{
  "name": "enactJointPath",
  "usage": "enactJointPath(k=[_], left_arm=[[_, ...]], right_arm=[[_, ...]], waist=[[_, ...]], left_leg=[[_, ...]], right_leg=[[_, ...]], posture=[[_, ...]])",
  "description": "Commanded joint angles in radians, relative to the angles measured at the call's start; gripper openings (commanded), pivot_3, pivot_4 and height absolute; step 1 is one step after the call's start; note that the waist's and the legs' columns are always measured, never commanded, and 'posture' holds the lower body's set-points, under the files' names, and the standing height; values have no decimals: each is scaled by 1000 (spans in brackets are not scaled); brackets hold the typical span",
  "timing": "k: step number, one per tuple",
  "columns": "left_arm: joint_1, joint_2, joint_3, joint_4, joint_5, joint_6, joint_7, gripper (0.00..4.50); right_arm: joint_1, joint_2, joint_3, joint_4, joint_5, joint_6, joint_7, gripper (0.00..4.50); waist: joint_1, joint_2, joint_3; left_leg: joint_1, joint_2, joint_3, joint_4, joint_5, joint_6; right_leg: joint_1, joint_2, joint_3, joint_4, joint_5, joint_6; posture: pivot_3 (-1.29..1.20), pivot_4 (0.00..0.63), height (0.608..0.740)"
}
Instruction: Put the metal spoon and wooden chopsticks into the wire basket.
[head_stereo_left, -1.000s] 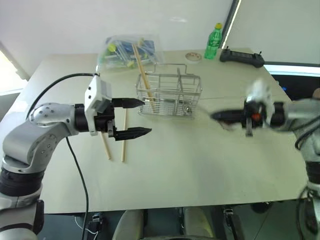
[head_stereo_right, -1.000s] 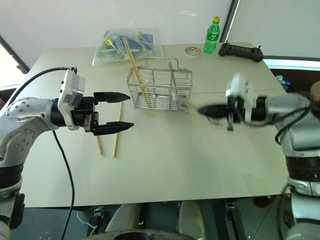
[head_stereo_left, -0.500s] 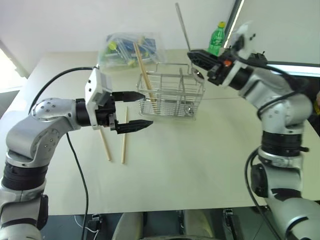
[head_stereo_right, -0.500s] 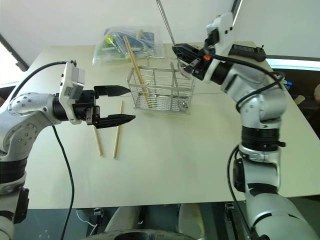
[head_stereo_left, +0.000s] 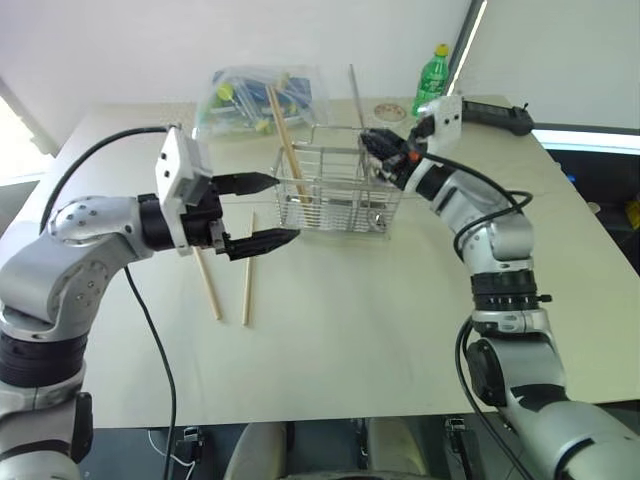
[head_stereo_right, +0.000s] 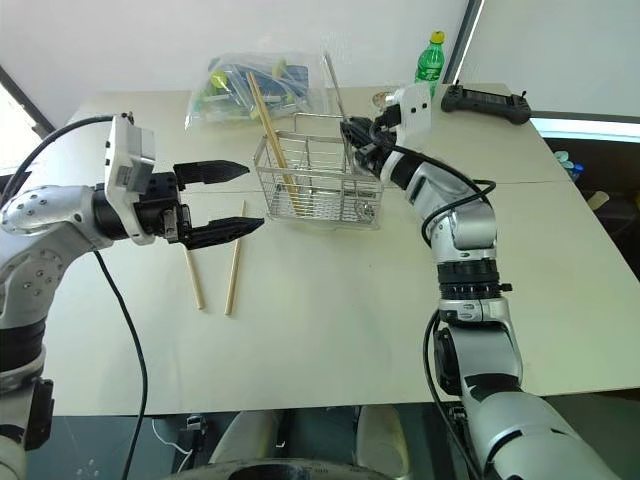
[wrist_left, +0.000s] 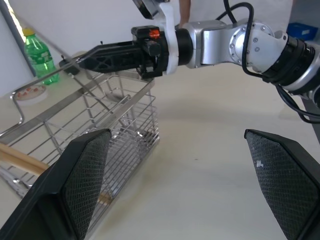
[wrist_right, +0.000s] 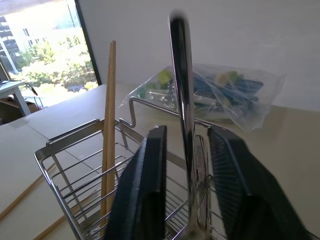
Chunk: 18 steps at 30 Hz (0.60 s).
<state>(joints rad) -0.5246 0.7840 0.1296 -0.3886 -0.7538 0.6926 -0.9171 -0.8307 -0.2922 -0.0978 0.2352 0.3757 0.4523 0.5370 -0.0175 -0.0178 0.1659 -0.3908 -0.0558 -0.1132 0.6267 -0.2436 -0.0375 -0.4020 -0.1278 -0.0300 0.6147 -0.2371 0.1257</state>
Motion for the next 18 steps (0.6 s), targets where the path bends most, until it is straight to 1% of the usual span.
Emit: enactJointPath(k=[1,3,4,9,12,13,15,18], left_arm=[[-15,13,32,-17,-10,-7,4,4500],[-21,11,28,-9,-7,-10,4,4500],[-25,9,26,-4,-5,-12,3,4500],[-45,4,15,27,6,-22,-6,4500],[-60,0,18,49,7,-20,-2,4500],[-65,-1,25,58,2,-12,5,4500],[-73,4,58,78,-22,20,31,4500],[-76,9,88,90,-42,49,59,4500]], right_arm=[[-5,-3,-6,-24,-6,-18,-6,3116],[-5,-7,-10,-31,-9,-15,-13,4204],[-5,-11,-12,-35,-10,-12,-15,4460],[-4,-45,-36,-72,8,16,-18,4460],[-11,-99,-62,-140,41,73,-5,4460],[-14,-133,-70,-179,58,100,18,4460],[-15,-260,-90,-303,131,194,122,4460],[-4,-371,-108,-399,213,287,197,4460]], waist=[[0,0,0],[0,0,0],[0,0,0],[2,0,0],[2,0,0],[3,0,0],[6,1,1],[4,0,0]], left_leg=[[0,0,0,0,0,0],[0,0,0,0,0,0],[0,0,0,0,0,0],[0,0,-1,0,0,0],[0,0,0,0,0,0],[0,0,0,0,0,0],[-1,0,-1,0,0,0],[-1,0,0,-1,0,1]], right_leg=[[0,0,0,0,0,0],[0,0,0,0,0,0],[0,0,0,0,0,0],[0,0,0,0,0,0],[0,0,0,0,0,0],[0,0,0,0,0,0],[0,0,0,0,0,0],[0,0,0,-1,0,0]], posture=[[0,150,690],[0,150,690],[0,150,690],[0,150,690],[0,150,690],[0,150,690],[0,150,690],[0,150,690]])
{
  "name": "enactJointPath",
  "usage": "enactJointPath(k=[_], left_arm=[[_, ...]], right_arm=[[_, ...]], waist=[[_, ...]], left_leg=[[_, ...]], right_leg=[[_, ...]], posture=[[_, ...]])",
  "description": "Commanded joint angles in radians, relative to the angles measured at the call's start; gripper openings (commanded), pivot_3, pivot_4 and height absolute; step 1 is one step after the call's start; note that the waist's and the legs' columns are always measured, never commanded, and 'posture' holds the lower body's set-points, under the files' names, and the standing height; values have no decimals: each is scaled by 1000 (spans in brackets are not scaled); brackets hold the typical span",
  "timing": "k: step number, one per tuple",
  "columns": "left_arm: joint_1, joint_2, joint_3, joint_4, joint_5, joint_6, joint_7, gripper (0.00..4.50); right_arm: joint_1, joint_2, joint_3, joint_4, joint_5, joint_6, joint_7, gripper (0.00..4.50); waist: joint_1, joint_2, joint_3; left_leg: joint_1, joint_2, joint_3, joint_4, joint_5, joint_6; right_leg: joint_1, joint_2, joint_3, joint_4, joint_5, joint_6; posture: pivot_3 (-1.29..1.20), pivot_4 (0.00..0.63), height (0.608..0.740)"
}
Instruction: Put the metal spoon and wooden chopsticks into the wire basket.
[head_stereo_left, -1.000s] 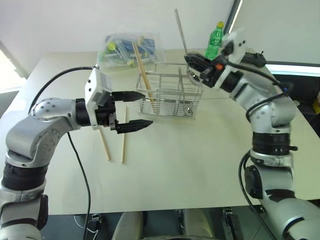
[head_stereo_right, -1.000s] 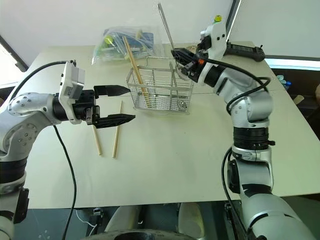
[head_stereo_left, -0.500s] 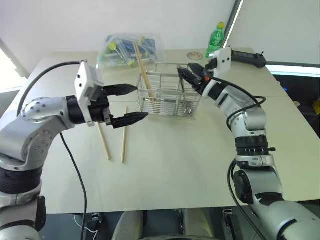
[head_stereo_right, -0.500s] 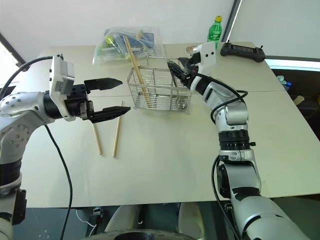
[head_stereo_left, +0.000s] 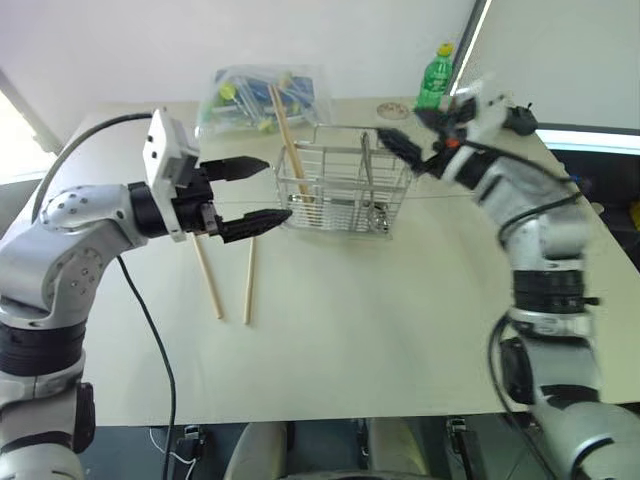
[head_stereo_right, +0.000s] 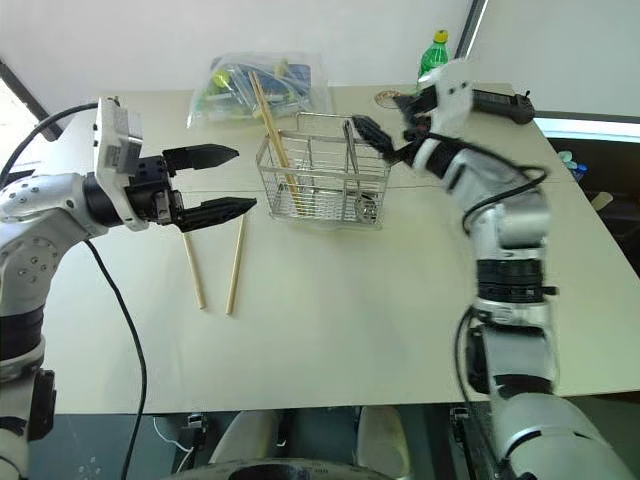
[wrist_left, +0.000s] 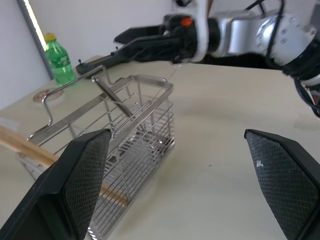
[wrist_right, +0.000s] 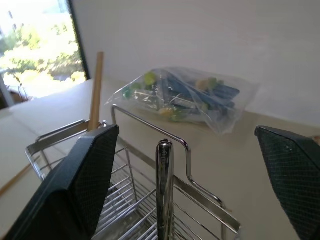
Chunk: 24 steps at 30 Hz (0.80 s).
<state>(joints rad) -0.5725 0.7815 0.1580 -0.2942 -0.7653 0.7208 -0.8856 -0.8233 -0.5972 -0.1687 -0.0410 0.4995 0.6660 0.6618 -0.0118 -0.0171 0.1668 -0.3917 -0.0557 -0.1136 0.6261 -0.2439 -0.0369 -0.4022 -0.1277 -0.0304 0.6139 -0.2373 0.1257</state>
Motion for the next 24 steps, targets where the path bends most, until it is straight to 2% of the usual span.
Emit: enactJointPath(k=[1,3,5,8,12,14,19,24], left_arm=[[-30,12,75,5,-34,36,50,4500],[-24,23,96,23,-16,59,97,4500],[6,63,78,37,67,64,143,4500],[44,102,54,57,145,94,211,4500],[-5,46,76,138,210,261,430,4500],[-31,8,93,168,227,318,507,4500],[-121,-137,171,306,273,453,720,4500],[-238,-297,253,506,340,476,916,4500]], right_arm=[[10,-126,-50,-167,127,105,128,4460],[69,-237,-78,-258,192,154,225,4460],[163,-338,-118,-357,246,186,304,4460],[291,-408,-183,-460,333,259,317,4460],[469,-385,-248,-582,377,283,251,4460],[506,-369,-256,-603,392,289,208,4460],[521,-333,-233,-630,427,291,103,4460],[508,-309,-219,-633,470,292,19,4460]], waist=[[-4,-1,0],[-4,-1,0],[-1,-1,0],[-2,-1,0],[6,-3,0],[15,-4,0],[26,-5,0],[28,-8,-1]], left_leg=[[0,0,0,0,0,0],[1,1,0,0,0,1],[1,1,0,0,-1,2],[1,1,2,0,-2,3],[1,3,1,3,-2,3],[2,3,0,4,-2,2],[2,1,-1,5,-1,2],[1,-2,-1,3,-1,2]], right_leg=[[0,0,0,0,0,0],[0,0,0,0,0,0],[1,0,0,-1,0,0],[2,0,0,-1,-1,0],[4,-1,0,-2,-3,-1],[5,-1,0,-2,-5,1],[5,-4,0,-1,-3,4],[4,-5,-1,-1,-1,3]], posture=[[0,150,690],[0,150,690],[0,150,690],[0,150,690],[0,150,690],[0,150,690],[0,150,690],[0,150,690]])
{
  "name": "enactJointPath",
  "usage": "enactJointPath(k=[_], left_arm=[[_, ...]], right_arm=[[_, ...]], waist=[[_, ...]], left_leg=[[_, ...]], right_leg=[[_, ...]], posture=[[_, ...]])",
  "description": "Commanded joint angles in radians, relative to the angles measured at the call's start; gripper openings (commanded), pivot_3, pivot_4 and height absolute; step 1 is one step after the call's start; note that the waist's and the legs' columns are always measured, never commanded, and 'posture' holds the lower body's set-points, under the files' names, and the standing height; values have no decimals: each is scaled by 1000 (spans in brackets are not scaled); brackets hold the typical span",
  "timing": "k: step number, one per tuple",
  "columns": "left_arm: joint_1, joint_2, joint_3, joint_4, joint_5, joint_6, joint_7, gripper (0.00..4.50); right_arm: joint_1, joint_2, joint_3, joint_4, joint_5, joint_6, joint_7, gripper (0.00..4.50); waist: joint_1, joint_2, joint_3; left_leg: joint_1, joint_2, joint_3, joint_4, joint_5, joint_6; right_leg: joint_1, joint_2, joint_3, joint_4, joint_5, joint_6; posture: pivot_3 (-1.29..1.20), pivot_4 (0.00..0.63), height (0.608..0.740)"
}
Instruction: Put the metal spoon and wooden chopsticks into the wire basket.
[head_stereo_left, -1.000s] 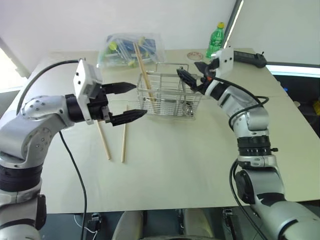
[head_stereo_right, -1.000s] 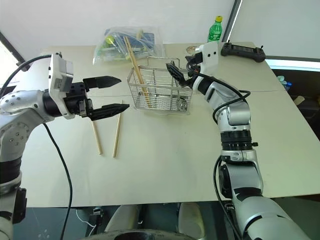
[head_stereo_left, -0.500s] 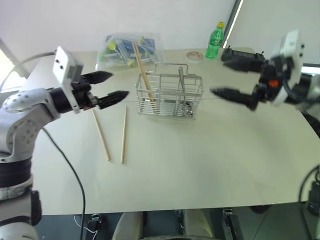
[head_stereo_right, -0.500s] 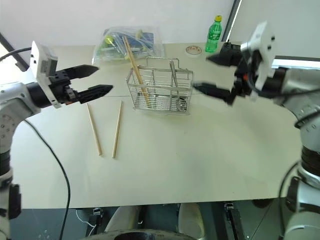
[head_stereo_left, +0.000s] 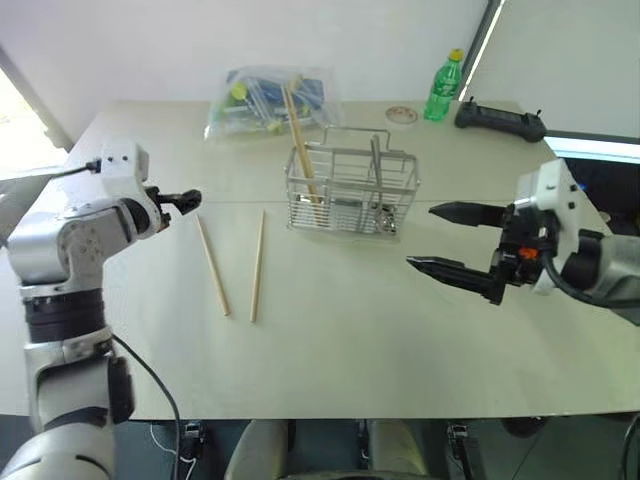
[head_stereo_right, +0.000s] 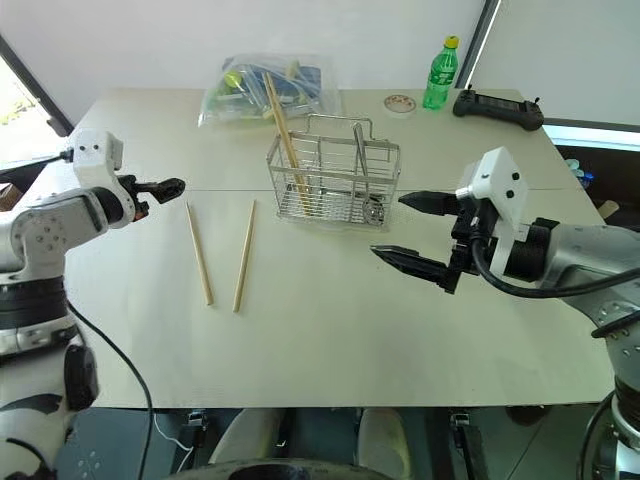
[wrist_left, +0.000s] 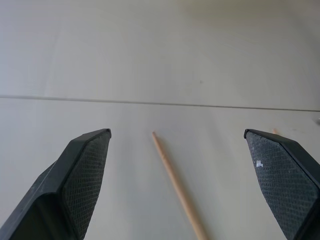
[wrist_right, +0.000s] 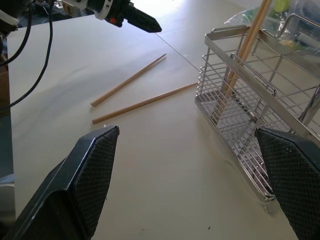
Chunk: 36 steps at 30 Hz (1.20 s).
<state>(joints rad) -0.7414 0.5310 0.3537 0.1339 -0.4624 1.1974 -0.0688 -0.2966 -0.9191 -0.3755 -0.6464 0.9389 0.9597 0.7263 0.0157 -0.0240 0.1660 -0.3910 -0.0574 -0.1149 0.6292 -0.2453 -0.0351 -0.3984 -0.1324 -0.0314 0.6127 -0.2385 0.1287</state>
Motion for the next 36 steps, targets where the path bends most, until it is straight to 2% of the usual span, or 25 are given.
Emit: enactJointPath(k=[1,9,18,24,27,34,36], left_arm=[[-92,-70,62,121,54,-2,130,4500],[-269,-147,77,466,128,-52,241,4500],[-393,-122,84,795,173,-157,288,4500],[-430,-105,86,924,182,-213,314,4500],[-441,-103,102,958,167,-229,327,3619],[-452,-100,124,993,156,-248,354,40],[-453,-97,132,1000,153,-255,358,40]], right_arm=[[-18,15,-5,-29,33,-4,-59,4460],[-7,50,24,-46,56,-22,-151,4460],[51,73,6,-79,67,-35,-229,4460],[77,74,-5,-90,74,-44,-260,4460],[86,72,-10,-91,75,-48,-270,4500],[110,57,-23,-94,82,-53,-273,4500],[116,49,-26,-96,85,-53,-266,4500]], waist=[[1,-2,0],[-2,-3,0],[-1,-2,-1],[-4,-1,-1],[-4,0,-2],[5,0,-2],[10,0,-2]], left_leg=[[0,0,0,0,0,0],[0,-1,1,0,0,-1],[1,-1,2,0,1,-1],[4,0,3,0,1,-2],[5,0,3,0,1,-2],[5,0,2,1,1,-2],[5,0,3,1,1,-2]], right_leg=[[0,0,0,0,0,0],[0,0,-1,0,0,1],[1,0,-1,1,0,1],[3,0,-1,1,-2,5],[3,0,-1,1,-2,5],[5,-1,-1,1,-1,5],[5,-2,-1,1,-1,6]], posture=[[0,150,690],[0,150,690],[0,150,690],[0,150,690],[0,150,690],[0,150,690],[0,150,690]])
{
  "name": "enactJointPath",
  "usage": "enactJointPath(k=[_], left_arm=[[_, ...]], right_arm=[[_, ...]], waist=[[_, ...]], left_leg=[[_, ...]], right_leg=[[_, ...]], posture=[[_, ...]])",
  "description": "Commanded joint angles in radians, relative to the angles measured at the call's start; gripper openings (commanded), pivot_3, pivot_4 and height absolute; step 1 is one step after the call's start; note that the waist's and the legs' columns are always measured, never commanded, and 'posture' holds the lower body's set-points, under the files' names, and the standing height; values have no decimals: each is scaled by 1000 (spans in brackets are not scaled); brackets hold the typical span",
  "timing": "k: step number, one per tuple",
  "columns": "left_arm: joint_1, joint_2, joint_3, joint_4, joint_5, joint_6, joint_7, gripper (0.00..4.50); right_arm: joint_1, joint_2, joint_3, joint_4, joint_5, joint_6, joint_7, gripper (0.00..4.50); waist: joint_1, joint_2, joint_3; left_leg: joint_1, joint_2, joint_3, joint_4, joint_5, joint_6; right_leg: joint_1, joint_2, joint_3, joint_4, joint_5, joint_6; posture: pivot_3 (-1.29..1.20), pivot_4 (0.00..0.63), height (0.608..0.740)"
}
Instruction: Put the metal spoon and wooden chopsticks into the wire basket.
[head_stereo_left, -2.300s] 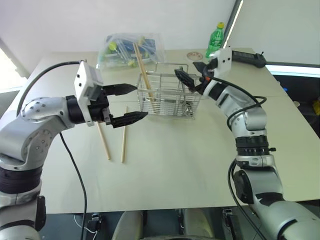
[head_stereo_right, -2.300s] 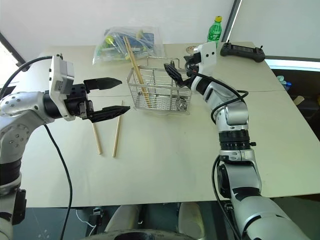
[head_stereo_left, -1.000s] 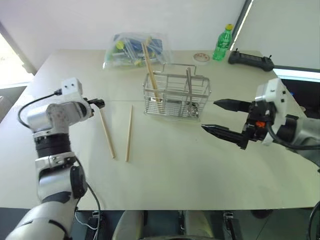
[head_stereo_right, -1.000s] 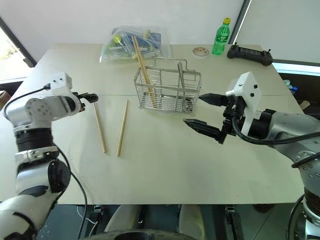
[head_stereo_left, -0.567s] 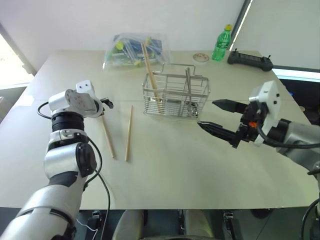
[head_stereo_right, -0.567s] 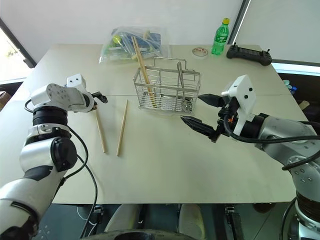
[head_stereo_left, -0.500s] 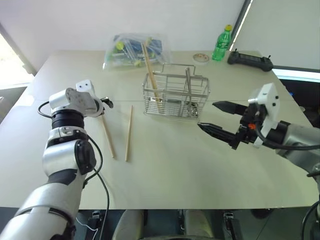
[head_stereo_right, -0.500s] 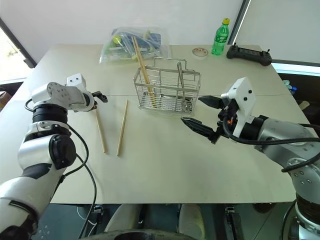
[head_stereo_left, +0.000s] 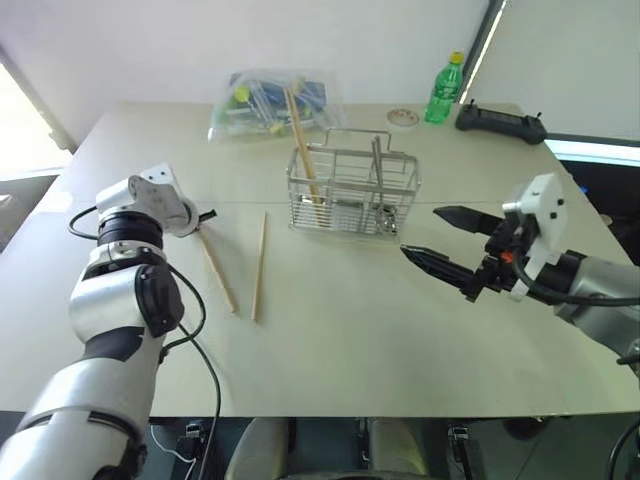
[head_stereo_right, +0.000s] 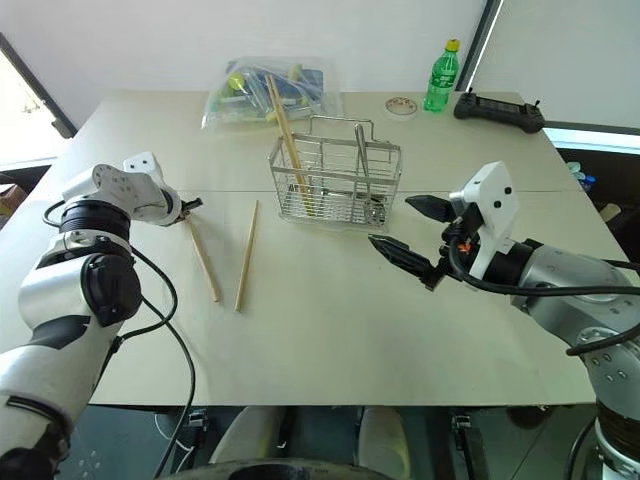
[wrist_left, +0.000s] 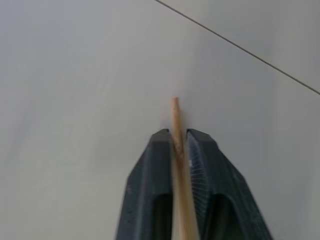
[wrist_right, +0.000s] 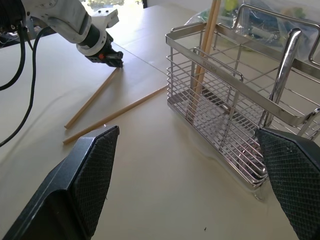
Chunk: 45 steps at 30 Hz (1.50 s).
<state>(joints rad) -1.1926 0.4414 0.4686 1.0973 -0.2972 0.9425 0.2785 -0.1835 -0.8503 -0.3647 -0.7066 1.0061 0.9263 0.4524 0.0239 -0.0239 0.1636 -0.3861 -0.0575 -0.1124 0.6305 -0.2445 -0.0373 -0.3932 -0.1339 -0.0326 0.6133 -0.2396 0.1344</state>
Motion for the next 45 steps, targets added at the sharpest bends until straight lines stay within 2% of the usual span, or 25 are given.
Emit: enactJointPath(k=[1,9,16,22,28,32,37,45], left_arm=[[-3,-7,21,39,-14,0,13,40],[-33,10,42,48,-26,-42,0,40],[-134,67,-25,-160,-27,-383,-326,40],[-178,66,-6,-382,-100,-592,-481,40],[-237,-13,-41,-481,-160,-598,-536,40],[-225,-102,-134,-521,-123,-671,-612,40],[-257,-160,-193,-453,-108,-740,-703,40],[-277,-239,-250,-363,-78,-815,-765,40]], right_arm=[[6,-23,-37,-36,19,-19,10,4500],[13,-41,-35,-27,14,-26,21,4500],[0,-42,-49,-16,59,-7,-6,4500],[25,-42,-55,-25,82,-7,-32,4500],[44,-35,-52,-42,101,-16,-65,4500],[54,-29,-51,-52,100,-25,-90,4500],[92,-19,-73,-85,110,-36,-127,4500],[166,-7,-106,-136,123,-62,-181,4500]], waist=[[5,0,0],[15,0,0],[15,-9,5],[15,-9,5],[17,-9,5],[17,-10,5],[13,-9,5],[15,-9,6]], left_leg=[[0,0,0,0,0,0],[-1,0,1,0,0,0],[-7,0,0,-1,1,-2],[-7,0,1,-3,0,-3],[-6,0,-1,-1,0,-2],[-6,0,-1,0,0,-2],[-5,0,0,-1,0,-1],[-6,0,0,-1,-1,1]], right_leg=[[0,0,0,0,0,0],[-1,0,0,-1,0,0],[-7,1,0,-1,2,-3],[-7,-1,0,-3,2,-3],[-4,0,-2,-3,2,-3],[-2,1,-2,-4,1,-1],[-3,1,-2,-4,2,-3],[-3,1,-2,-4,2,-2]], posture=[[0,150,690],[0,150,690],[0,150,690],[0,150,690],[0,150,690],[0,150,690],[0,150,690],[0,150,690]])
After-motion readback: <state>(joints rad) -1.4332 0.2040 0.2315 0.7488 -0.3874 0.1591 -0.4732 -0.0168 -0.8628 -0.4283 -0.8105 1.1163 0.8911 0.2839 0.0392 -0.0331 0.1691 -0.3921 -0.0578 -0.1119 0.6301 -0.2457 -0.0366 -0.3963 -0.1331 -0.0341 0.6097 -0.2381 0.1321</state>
